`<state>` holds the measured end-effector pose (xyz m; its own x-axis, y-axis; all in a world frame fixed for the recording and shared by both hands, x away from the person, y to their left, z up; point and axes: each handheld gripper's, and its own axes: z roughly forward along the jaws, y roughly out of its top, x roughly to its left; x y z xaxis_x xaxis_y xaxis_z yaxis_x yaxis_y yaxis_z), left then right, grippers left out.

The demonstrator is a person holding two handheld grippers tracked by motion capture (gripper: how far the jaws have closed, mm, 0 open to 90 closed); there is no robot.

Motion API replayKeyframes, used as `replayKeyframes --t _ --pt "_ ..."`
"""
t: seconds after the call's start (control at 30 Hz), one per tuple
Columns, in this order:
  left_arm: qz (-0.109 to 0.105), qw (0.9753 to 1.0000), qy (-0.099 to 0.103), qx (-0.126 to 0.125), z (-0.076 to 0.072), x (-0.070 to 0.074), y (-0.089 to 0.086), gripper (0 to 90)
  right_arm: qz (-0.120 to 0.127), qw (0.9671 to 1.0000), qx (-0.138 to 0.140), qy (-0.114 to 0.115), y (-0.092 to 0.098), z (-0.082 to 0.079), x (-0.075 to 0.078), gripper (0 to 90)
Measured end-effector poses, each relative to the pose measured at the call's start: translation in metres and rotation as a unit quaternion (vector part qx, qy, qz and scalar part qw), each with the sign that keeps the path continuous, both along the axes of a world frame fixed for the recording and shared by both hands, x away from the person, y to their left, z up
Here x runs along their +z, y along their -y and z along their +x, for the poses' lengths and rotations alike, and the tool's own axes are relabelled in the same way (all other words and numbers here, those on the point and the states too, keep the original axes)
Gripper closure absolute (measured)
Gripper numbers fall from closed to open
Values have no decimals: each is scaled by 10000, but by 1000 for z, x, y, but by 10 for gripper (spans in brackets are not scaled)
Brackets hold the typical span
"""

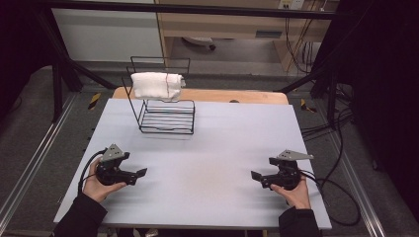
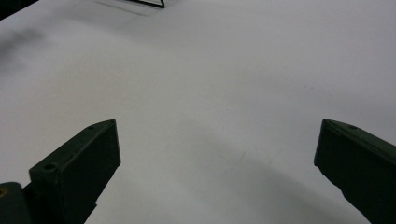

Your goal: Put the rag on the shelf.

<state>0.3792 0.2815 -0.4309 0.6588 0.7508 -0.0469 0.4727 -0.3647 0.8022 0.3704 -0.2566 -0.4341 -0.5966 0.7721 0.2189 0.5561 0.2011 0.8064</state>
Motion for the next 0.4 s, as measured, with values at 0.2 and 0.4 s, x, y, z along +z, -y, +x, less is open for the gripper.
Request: replayKeyframes --t 0.2,0.4 --pt "60 10000 -10 -44 -3 -5 -2 56 36 9999 -102 -31 10 -6 -6 8" --pt "11 10000 -22 -4 -4 -6 -5 56 -32 9999 -97 -62 9 -7 -8 7"
